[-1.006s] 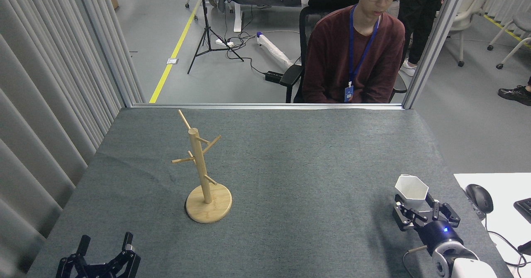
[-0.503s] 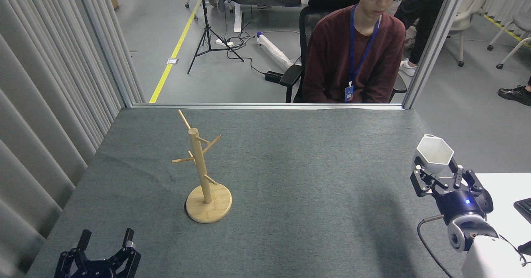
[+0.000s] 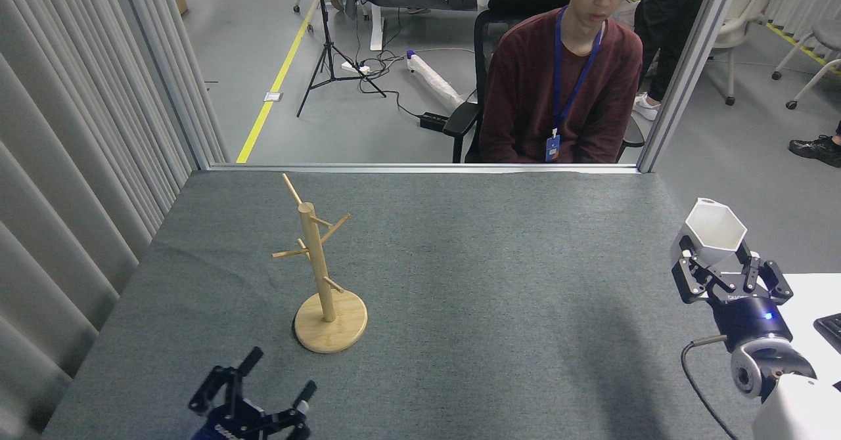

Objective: Hang cup on storage rack
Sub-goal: 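Lift the cup with the right gripper and carry it toward the left gripper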

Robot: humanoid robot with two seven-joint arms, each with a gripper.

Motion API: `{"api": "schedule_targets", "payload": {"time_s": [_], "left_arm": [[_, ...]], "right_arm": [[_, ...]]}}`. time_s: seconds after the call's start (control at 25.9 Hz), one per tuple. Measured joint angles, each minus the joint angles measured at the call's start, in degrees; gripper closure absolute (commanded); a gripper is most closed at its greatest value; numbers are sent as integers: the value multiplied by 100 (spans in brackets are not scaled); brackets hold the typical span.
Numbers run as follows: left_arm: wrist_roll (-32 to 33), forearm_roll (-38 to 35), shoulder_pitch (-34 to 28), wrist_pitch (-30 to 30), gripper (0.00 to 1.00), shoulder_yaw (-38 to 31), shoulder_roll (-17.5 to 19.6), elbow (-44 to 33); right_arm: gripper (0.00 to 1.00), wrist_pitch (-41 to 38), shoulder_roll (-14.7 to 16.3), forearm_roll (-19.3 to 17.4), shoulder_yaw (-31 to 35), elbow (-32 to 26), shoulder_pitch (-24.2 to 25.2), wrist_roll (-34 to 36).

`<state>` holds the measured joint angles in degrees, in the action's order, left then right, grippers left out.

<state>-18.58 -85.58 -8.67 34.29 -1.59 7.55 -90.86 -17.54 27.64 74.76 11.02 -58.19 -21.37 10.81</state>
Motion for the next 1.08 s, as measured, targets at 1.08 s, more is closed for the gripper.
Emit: {"api": "schedule_targets", "payload": {"time_s": [1.08], "left_arm": [[380, -1637, 1083, -8, 1, 2215, -964, 1046]], "right_arm": [[58, -1056, -2179, 54, -556, -3341, 2658, -20]]}}
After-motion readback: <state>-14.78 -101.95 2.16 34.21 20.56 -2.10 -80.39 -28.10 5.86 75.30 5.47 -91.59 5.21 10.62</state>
